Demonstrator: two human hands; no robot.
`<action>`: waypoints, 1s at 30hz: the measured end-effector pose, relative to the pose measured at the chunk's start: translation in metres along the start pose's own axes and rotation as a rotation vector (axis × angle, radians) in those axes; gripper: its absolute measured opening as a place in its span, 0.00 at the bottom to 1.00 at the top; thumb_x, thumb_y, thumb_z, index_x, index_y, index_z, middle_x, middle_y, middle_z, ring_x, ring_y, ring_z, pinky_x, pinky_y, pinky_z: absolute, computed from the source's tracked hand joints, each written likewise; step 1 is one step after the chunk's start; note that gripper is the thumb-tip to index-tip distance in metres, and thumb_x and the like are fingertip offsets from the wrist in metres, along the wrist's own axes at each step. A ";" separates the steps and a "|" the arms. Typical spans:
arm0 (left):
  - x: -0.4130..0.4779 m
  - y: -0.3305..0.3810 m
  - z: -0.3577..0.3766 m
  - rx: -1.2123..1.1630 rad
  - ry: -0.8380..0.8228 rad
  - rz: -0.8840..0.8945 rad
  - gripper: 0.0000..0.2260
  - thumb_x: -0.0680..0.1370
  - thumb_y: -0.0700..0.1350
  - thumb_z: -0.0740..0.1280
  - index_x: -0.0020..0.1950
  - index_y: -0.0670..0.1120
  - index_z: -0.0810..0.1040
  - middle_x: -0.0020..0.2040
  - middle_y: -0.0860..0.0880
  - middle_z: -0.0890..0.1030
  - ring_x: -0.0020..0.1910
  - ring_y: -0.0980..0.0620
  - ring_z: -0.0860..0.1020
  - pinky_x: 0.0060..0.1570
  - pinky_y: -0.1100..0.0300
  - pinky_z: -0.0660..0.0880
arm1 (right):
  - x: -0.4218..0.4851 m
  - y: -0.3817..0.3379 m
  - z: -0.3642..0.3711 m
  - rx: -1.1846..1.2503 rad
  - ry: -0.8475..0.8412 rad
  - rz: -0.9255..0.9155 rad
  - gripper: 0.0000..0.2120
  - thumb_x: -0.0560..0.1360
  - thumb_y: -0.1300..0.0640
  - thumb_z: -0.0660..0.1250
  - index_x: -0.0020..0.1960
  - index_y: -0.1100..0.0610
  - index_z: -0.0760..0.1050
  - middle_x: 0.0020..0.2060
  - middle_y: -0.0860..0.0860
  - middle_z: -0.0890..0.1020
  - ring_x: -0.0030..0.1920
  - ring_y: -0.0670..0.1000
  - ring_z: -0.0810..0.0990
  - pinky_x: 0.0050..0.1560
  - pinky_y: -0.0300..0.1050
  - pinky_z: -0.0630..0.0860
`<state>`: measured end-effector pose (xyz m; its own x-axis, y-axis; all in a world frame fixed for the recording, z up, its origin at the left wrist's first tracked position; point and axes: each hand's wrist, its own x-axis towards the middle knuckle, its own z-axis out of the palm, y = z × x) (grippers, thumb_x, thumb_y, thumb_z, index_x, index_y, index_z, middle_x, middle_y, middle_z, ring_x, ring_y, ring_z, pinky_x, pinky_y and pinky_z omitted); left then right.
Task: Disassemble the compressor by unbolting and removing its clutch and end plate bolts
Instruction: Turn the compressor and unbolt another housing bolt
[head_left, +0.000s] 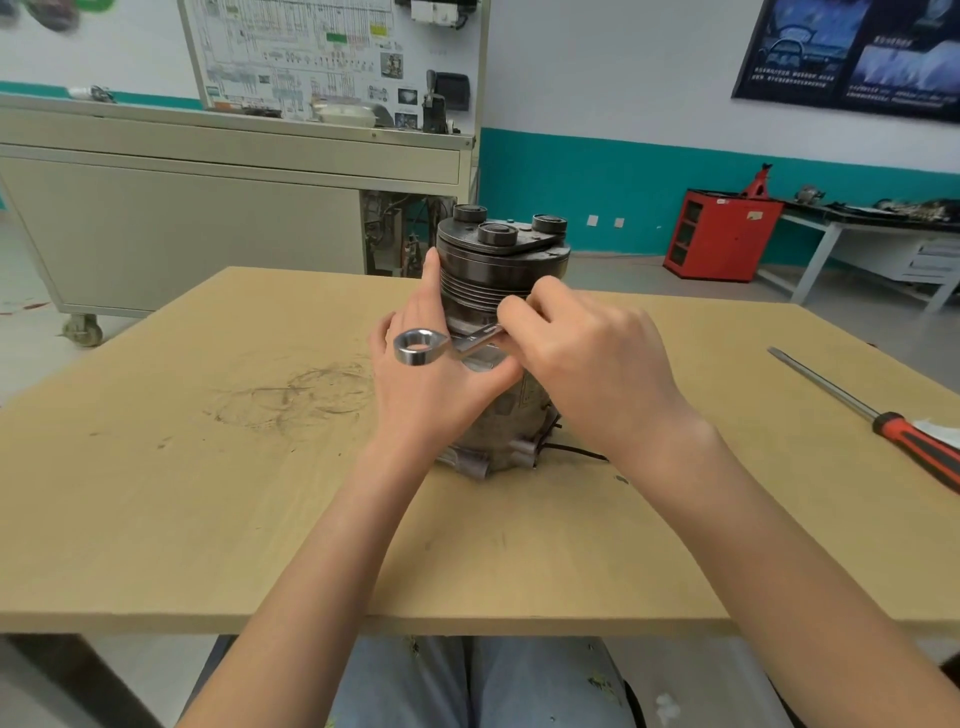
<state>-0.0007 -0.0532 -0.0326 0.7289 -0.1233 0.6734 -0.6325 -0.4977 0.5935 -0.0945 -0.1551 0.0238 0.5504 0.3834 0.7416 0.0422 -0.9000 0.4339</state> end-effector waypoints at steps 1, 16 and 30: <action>0.000 0.000 0.000 -0.006 -0.003 0.004 0.48 0.66 0.66 0.62 0.79 0.46 0.51 0.68 0.50 0.75 0.68 0.49 0.71 0.70 0.45 0.61 | 0.000 -0.002 0.000 -0.014 0.016 0.009 0.03 0.71 0.63 0.72 0.40 0.60 0.78 0.31 0.54 0.76 0.27 0.52 0.75 0.24 0.38 0.62; 0.003 -0.009 0.005 0.036 -0.004 0.033 0.48 0.68 0.66 0.68 0.80 0.48 0.49 0.69 0.54 0.73 0.68 0.53 0.71 0.71 0.53 0.55 | -0.019 -0.001 0.018 0.132 0.272 0.054 0.04 0.74 0.63 0.69 0.41 0.63 0.79 0.33 0.55 0.79 0.28 0.51 0.77 0.23 0.41 0.73; -0.002 -0.001 0.001 0.119 0.052 0.049 0.48 0.67 0.67 0.65 0.79 0.45 0.52 0.70 0.50 0.72 0.67 0.50 0.69 0.68 0.50 0.58 | -0.033 0.074 0.074 2.177 0.058 1.025 0.16 0.81 0.61 0.49 0.45 0.60 0.75 0.44 0.58 0.85 0.39 0.52 0.84 0.37 0.41 0.80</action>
<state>-0.0011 -0.0529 -0.0352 0.6815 -0.1069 0.7239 -0.6291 -0.5910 0.5050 -0.0480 -0.2495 -0.0062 0.9357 -0.1654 0.3117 0.3529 0.4422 -0.8246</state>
